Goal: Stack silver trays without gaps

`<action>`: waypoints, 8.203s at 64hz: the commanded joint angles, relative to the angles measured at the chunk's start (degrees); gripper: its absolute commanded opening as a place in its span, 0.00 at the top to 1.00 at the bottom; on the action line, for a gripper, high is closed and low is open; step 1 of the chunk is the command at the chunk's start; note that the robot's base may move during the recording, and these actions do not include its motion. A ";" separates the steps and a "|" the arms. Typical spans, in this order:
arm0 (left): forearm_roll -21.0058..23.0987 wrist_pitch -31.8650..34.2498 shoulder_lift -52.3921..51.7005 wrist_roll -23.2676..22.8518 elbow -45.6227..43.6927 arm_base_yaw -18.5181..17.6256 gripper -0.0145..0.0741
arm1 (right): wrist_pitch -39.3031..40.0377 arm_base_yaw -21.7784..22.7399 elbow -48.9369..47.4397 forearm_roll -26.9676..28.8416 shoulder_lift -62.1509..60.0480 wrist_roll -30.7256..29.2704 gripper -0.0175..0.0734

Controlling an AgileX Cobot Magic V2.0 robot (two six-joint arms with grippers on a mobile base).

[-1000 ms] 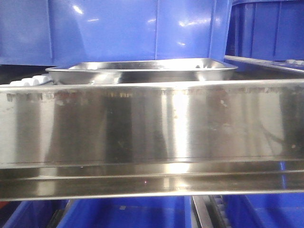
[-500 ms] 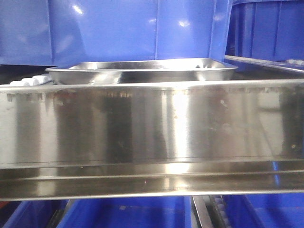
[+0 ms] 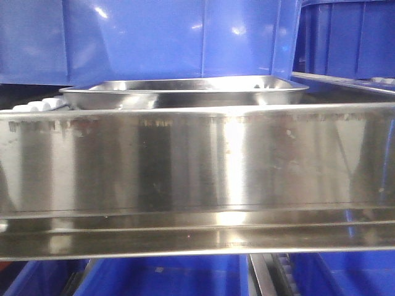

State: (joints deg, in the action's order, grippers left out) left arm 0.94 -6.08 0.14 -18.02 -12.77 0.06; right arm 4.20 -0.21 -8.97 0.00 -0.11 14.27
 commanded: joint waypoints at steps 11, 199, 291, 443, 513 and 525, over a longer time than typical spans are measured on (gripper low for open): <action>10.70 -2.64 -0.14 -0.45 -4.13 -0.34 0.84 | -11.21 0.40 -6.80 2.99 0.11 0.24 0.89; 26.96 -15.83 70.35 26.42 -43.49 -21.93 0.85 | -41.92 -29.90 -52.66 -14.86 72.71 16.88 0.86; 22.83 -21.54 84.01 26.36 -45.51 -22.06 0.41 | -45.19 -29.90 -57.74 -13.16 86.90 17.68 0.51; 21.26 -24.46 80.76 24.83 -46.30 -22.07 0.86 | -43.79 -30.24 -57.74 -14.83 83.30 18.17 0.89; -24.21 -21.45 70.96 -19.98 -51.32 -36.03 0.86 | -46.19 -39.56 -58.48 -36.21 77.50 38.27 0.89; -24.01 -21.46 70.96 -20.39 -51.32 -37.47 0.86 | -46.19 -39.56 -61.11 -35.75 77.50 38.27 0.89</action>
State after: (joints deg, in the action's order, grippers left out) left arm -23.21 -31.86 72.08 -37.16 -63.19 -35.83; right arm -45.46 -39.05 -68.26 -34.91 77.39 53.85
